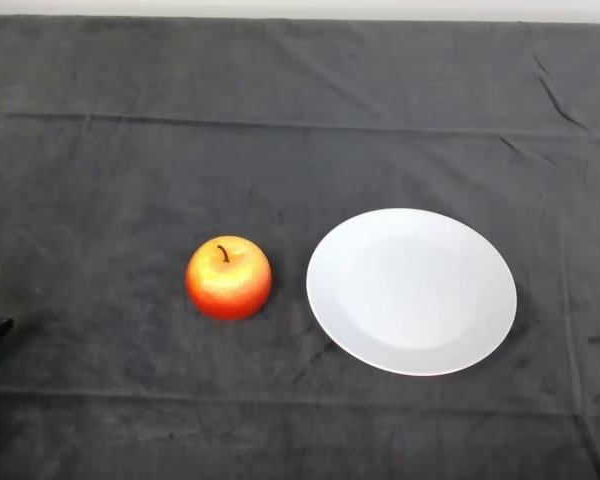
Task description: Move the apple to the plate
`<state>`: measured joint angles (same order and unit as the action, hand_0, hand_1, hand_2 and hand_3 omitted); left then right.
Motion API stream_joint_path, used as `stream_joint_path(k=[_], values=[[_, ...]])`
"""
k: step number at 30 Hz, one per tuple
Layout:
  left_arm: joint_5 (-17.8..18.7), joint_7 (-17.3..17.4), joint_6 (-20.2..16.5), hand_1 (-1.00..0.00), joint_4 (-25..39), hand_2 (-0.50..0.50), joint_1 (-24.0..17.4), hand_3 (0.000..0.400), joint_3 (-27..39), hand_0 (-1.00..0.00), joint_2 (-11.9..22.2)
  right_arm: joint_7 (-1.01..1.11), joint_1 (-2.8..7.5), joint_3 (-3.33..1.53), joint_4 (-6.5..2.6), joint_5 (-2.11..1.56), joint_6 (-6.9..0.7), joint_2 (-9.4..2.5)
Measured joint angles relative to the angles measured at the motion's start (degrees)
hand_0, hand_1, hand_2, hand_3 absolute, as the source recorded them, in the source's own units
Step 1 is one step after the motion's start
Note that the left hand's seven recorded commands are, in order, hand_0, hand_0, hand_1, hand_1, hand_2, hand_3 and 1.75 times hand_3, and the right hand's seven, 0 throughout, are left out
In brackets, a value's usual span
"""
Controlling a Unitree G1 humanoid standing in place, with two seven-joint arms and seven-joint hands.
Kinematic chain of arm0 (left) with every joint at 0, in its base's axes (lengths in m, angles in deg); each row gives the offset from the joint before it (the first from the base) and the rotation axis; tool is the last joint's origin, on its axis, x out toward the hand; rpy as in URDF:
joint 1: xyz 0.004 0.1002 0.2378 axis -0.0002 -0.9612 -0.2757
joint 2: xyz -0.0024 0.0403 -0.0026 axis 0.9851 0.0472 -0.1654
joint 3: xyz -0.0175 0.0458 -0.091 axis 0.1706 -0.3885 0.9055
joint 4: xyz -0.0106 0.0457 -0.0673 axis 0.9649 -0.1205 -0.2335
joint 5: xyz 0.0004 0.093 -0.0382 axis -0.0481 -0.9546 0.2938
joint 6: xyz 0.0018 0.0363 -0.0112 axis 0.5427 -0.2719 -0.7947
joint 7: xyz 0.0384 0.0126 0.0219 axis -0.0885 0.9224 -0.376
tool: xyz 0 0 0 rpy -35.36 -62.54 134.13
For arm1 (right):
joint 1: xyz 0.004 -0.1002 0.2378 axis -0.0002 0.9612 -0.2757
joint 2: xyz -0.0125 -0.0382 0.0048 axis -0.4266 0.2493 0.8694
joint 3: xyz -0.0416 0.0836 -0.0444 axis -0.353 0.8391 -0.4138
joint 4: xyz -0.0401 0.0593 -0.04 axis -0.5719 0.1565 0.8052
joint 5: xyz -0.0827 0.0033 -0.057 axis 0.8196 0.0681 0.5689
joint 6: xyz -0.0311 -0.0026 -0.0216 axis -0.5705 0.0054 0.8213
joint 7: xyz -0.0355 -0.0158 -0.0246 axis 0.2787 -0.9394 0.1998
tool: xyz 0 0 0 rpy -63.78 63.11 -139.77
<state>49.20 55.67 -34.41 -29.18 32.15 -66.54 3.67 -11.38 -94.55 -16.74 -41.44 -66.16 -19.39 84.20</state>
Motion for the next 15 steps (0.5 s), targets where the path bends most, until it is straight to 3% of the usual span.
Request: stream_joint_path(k=[5, 15], values=[[-1.46, -0.4, -0.56, 0.0, 1.43, 0.0, 0.08, 0.0, -0.07, 0.0, 0.03, 0.0, 0.0, 0.01, 0.0, 0.0, 0.0, 0.0], [-4.15, -1.15, -3.55, 0.0, 10.81, 0.0, 0.19, 0.0, -1.19, 0.0, 0.04, 0.0, 0.0, 0.01, 0.0, 0.0, 0.0, 0.0]])
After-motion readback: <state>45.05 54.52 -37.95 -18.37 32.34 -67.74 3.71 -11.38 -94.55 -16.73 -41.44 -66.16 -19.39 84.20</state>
